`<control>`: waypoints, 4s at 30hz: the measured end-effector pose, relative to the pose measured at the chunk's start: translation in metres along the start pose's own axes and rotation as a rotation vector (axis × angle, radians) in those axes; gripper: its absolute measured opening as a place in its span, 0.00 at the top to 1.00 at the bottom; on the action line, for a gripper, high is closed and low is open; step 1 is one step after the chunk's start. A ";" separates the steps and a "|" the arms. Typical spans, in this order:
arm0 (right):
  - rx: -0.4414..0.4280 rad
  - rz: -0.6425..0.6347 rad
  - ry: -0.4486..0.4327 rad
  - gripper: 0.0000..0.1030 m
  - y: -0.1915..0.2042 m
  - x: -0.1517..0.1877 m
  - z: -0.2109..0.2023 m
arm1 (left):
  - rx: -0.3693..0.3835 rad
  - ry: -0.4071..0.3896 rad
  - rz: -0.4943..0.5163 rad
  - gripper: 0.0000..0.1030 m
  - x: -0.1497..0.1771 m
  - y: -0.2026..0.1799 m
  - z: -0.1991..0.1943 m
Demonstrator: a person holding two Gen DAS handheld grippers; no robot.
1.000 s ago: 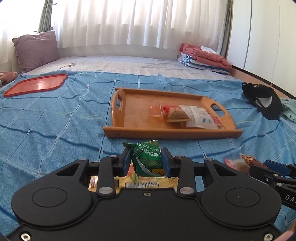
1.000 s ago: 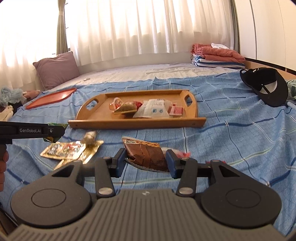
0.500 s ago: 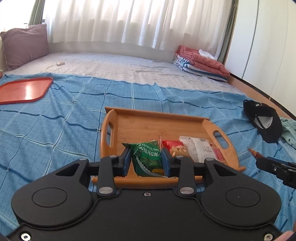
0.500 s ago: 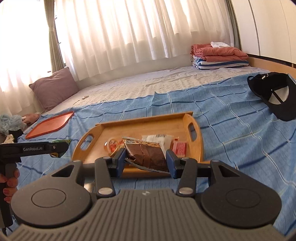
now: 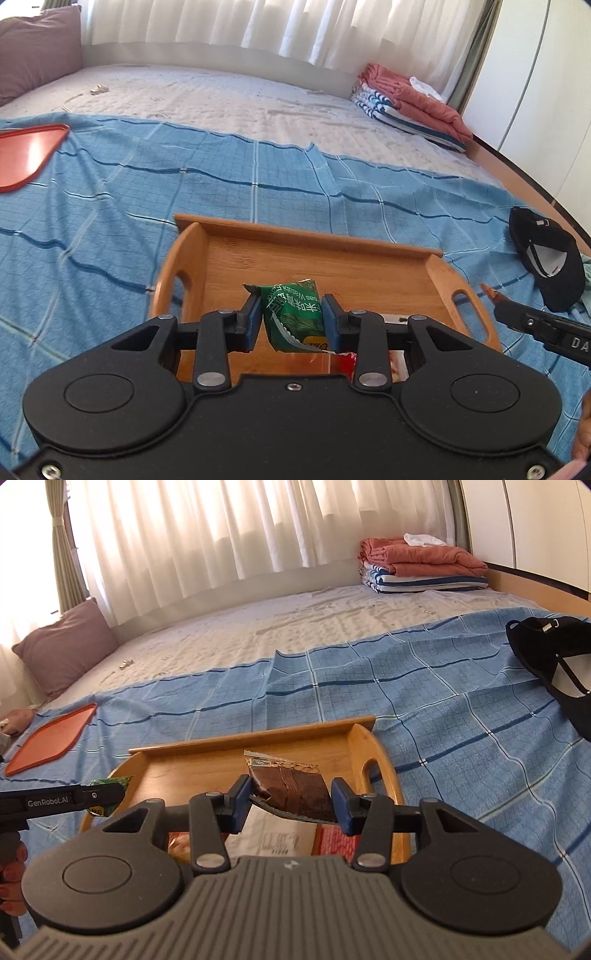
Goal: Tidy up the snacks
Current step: 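Carry the green packet and brown wafer bar over the wooden tray with both tools, then open both tools to drop the green packet and wafer bar on the tray, then move both tools back toward the gold pouch and red bar beside the tray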
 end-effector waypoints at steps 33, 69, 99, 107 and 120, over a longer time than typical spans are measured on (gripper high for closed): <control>0.108 -0.079 0.129 0.51 -0.027 0.018 0.094 | 0.031 0.046 0.030 0.68 0.015 -0.016 0.074; 0.003 -0.205 -0.188 0.00 0.014 0.033 -0.139 | 0.061 -0.227 0.199 0.06 0.076 -0.076 -0.202; 0.090 -0.326 -0.175 0.00 -0.011 0.191 -0.210 | -0.029 -0.269 0.142 0.02 0.217 -0.044 -0.293; 0.117 -0.279 -0.136 0.00 -0.021 0.214 -0.192 | -0.051 -0.212 0.095 0.02 0.238 -0.040 -0.250; 0.146 -0.114 -0.130 0.03 -0.040 0.216 -0.172 | -0.089 -0.146 0.029 0.05 0.253 -0.033 -0.198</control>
Point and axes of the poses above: each gripper's, at about its wrist camera, not at the fingertips, and z roughly the way its jaws point, y to its left, x to its underside, the point moved 8 cm from there along z, roughly the way its jaws point, and after that the axes turned 3 degrees about z, right-handed, at the moved point
